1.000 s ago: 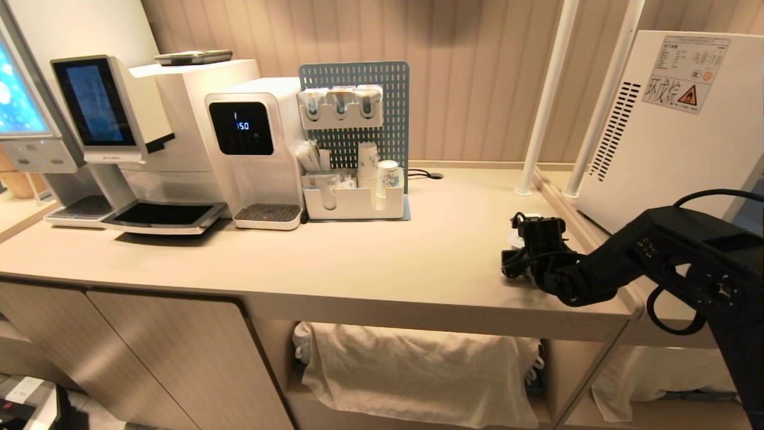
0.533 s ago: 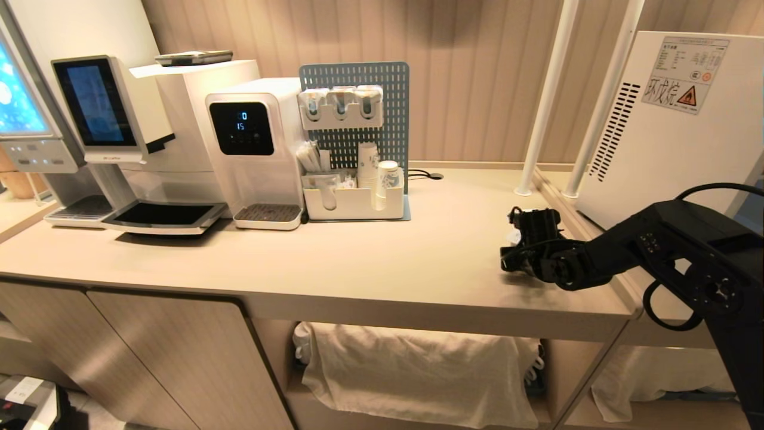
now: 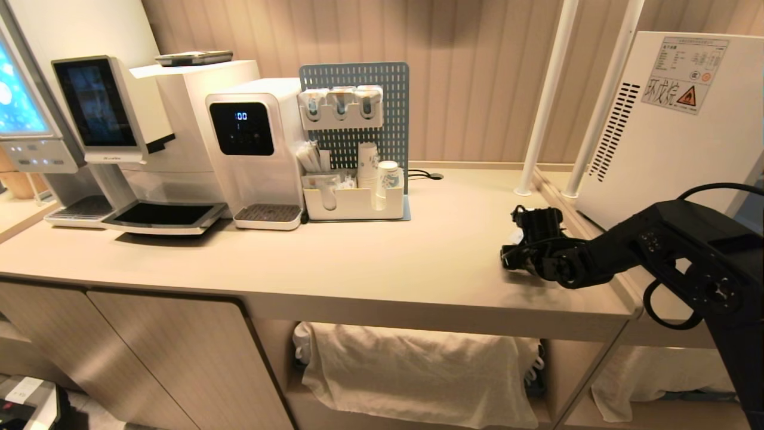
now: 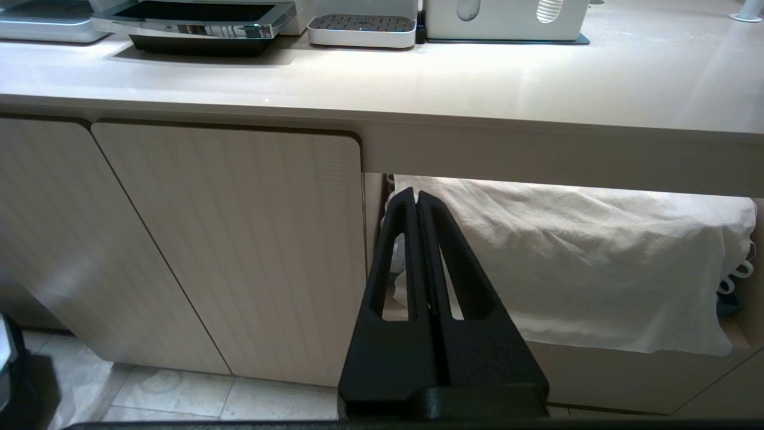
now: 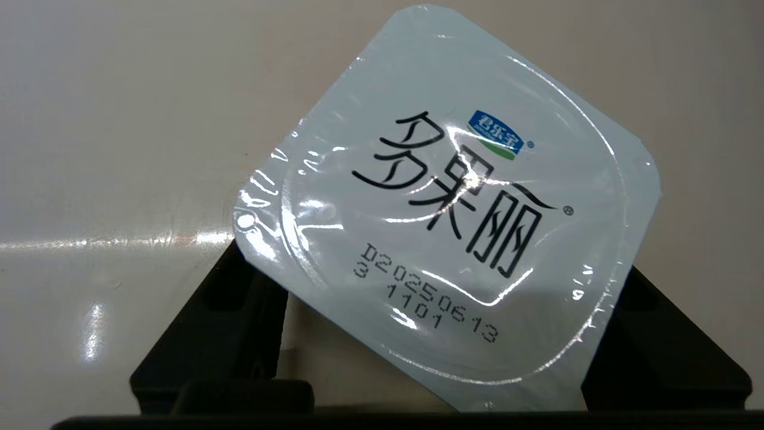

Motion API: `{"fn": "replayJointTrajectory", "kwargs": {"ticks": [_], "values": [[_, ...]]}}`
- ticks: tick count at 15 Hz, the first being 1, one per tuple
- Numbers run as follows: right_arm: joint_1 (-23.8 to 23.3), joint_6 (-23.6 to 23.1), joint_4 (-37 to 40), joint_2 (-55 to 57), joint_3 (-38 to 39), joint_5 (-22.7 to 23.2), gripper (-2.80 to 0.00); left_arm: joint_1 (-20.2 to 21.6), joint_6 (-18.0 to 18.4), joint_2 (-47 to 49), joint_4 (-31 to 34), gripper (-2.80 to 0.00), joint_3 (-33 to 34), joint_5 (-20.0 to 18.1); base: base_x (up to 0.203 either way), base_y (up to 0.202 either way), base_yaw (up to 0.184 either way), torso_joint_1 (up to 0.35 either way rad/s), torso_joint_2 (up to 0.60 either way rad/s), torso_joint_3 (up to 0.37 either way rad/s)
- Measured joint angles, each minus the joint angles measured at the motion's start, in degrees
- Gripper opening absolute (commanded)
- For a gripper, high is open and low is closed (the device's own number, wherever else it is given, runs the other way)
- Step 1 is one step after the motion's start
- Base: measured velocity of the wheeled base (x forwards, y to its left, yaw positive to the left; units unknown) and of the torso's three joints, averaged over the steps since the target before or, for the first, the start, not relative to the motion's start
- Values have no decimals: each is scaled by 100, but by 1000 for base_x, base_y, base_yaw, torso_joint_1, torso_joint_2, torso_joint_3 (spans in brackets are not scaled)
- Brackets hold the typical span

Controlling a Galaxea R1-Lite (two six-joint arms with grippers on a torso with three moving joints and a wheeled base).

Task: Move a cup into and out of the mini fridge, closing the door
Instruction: Place the yoghurt on the table, then take the yoghurt out of the freezer

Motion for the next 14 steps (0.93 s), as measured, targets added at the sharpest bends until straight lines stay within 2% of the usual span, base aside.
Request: {"fn": "replayJointTrajectory", "kwargs": {"ticks": [4, 7, 9, 10, 11, 14], "values": [[-15, 199, 38, -458, 599, 135, 0, 5, 0, 0, 0, -280, 0, 0, 0, 0, 0, 0, 0, 0], [-15, 338, 13, -1377, 1469, 397, 0, 1, -1, 0, 0, -280, 0, 0, 0, 0, 0, 0, 0, 0], [-12, 416, -17, -2273, 2322, 532, 0, 0, 0, 0, 2, -280, 0, 2, 0, 0, 0, 0, 0, 0], [-12, 429, -45, -2755, 2766, 623, -101, 2, -1, 0, 1, -280, 0, 2, 0, 0, 0, 0, 0, 0], [-9, 444, -63, -3307, 3248, 732, -280, 6, -1, 0, 2, -280, 0, 1, 0, 0, 0, 0, 0, 0], [-6, 462, -37, -5077, 4614, 1011, -280, 5, 2, 0, 0, -280, 0, 4, 0, 0, 0, 0, 0, 0]]}}
